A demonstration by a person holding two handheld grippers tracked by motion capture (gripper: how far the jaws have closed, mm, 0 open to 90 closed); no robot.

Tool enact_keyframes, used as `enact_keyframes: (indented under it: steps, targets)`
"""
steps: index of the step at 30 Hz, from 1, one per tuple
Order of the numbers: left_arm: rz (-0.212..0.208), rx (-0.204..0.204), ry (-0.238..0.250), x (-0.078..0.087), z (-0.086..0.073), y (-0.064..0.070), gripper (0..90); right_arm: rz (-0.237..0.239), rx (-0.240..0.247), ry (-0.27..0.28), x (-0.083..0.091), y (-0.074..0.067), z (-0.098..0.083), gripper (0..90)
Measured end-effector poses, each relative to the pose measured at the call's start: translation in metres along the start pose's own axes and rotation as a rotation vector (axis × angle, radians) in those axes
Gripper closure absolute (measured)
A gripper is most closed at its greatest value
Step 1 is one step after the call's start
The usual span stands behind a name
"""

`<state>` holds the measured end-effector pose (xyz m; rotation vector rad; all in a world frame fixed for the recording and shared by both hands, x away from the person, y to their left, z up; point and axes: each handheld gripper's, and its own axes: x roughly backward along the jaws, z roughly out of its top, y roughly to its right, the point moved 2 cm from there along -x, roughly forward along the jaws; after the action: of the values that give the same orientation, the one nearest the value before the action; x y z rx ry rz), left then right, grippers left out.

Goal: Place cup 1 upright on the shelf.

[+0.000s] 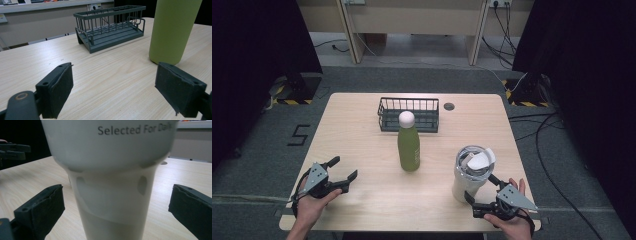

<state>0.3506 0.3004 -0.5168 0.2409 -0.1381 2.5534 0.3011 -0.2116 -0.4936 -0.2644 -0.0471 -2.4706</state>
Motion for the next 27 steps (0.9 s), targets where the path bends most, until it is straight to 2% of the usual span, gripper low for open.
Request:
enact_keyframes:
  steps: [7,14,27]
  targets:
    - [0.0,0.002,0.001,0.0,0.0,-0.001,14.3,0.015,0.008,-0.01,-0.014,0.0,0.003,0.8]
    - [-0.009,0.001,0.0,-0.001,0.0,0.0,14.3,0.026,0.003,-0.013,-0.024,0.0,0.003,5.4]
    - [-0.018,-0.001,-0.005,-0.003,-0.001,0.0,14.3,0.029,0.014,-0.014,-0.03,0.0,0.004,9.4]
